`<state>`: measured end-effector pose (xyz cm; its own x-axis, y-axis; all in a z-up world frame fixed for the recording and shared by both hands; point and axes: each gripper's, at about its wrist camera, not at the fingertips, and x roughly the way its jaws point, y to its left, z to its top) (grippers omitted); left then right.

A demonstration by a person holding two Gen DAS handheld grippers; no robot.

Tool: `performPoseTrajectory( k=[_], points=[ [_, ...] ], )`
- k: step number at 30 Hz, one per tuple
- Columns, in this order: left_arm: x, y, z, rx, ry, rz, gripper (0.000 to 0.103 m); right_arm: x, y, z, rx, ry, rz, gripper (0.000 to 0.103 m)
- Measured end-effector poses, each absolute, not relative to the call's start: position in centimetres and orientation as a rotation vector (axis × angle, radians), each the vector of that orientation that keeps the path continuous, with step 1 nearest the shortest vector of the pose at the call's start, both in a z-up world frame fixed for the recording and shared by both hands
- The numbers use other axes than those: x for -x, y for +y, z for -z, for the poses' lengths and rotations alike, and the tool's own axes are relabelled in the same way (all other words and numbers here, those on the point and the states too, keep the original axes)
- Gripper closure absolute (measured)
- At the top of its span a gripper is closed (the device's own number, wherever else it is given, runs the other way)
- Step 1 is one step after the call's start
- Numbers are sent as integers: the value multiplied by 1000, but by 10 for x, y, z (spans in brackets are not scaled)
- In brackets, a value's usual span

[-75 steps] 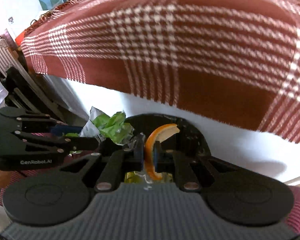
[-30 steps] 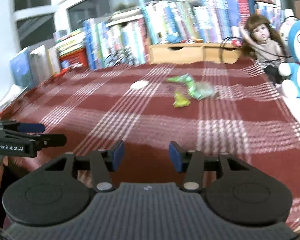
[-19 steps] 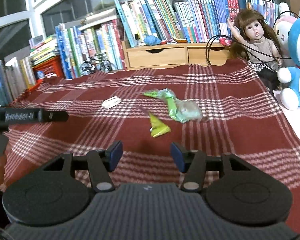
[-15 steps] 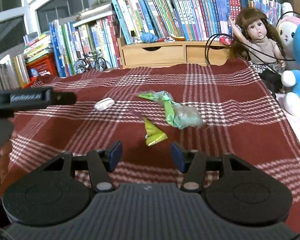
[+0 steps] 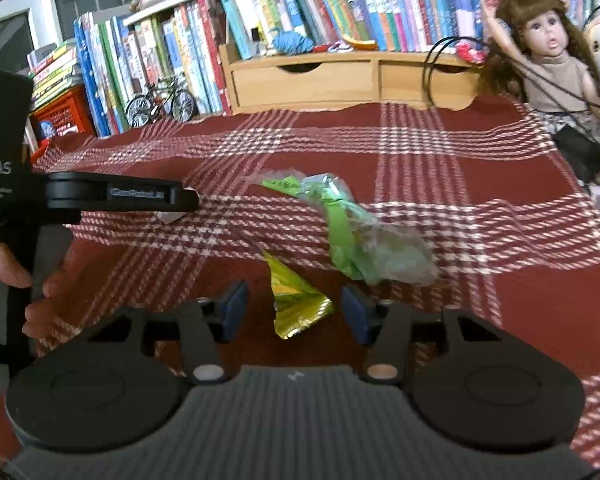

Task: Collect trash
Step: 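Grasp the white paper scrap with the left tool while the right tool grasps the yellow foil wrapper, then lift the paper scrap and yellow foil and carry both over the bin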

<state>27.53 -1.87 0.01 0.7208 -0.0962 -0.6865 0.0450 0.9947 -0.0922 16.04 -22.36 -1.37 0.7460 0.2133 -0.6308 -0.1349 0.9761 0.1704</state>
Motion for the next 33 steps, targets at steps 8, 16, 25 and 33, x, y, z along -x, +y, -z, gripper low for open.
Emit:
performPoseTrajectory(
  k=[8, 16, 25, 33],
  points=[
    [-245, -12, -10, 106, 720, 91, 82, -144, -219, 8, -115, 673, -221, 70],
    [-163, -2, -34, 88, 641, 133, 82, -89, -215, -8, -135, 626, -297, 70],
    [-53, 17, -25, 130, 636, 187, 82, -3, -202, -2, -91, 638, -416, 70],
    [39, 30, -14, 143, 625, 212, 82, 51, -193, 3, -106, 650, -485, 70]
  ],
)
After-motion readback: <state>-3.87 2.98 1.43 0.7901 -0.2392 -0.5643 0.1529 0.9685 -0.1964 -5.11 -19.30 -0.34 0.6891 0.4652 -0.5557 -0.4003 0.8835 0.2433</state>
